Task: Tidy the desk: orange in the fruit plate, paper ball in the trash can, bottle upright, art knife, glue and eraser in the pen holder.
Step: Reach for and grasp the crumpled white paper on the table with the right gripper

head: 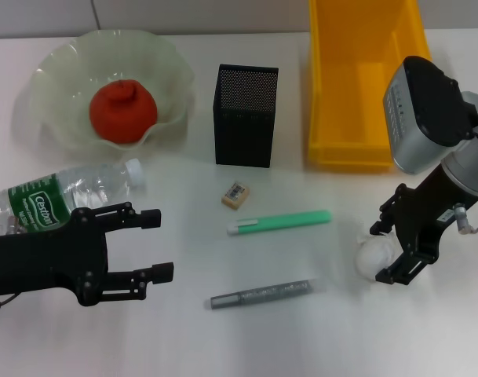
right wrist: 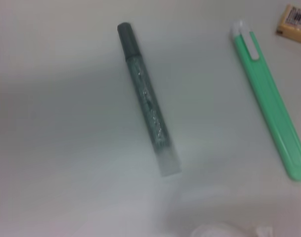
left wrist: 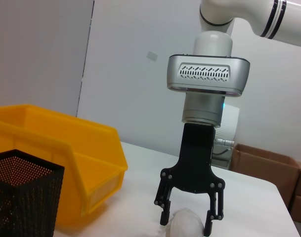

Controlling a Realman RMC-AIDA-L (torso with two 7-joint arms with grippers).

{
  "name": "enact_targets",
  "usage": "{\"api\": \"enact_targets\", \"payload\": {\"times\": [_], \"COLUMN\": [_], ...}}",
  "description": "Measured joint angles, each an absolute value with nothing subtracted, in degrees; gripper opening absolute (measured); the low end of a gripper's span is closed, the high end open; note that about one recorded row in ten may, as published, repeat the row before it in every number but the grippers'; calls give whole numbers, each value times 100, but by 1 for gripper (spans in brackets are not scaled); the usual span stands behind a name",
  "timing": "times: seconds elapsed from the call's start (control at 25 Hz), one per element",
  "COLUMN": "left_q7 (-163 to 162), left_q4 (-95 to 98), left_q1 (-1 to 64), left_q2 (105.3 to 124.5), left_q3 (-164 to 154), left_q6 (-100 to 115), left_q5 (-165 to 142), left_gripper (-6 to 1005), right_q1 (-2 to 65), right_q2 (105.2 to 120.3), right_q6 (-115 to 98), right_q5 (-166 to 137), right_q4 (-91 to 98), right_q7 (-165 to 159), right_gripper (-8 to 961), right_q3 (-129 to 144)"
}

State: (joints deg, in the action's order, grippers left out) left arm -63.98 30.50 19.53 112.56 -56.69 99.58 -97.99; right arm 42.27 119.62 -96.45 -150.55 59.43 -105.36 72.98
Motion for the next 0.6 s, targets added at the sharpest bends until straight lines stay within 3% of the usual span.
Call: {"api": "enact_targets", "payload": {"times": [0.32, 0.6], "left_q7": [-6398, -6398], "left_q4": [3050, 3050], "left_q1": [1951, 1955], "left_q2": [11242, 11238], "left_q3": [-5669, -5669], "left_q6": [9961, 9965], "left_q5": [-9801, -9808], "left_gripper": [795, 795], "right_q1": [4221, 4212], "right_q2": [11962, 11956], "right_q6": [-9598, -9637], "right_q5": [-15037, -14923], "right_q4": [5932, 5935], "right_q7": [-10549, -10550], "right_gripper": [702, 604], "right_q3": [7313, 7277]}}
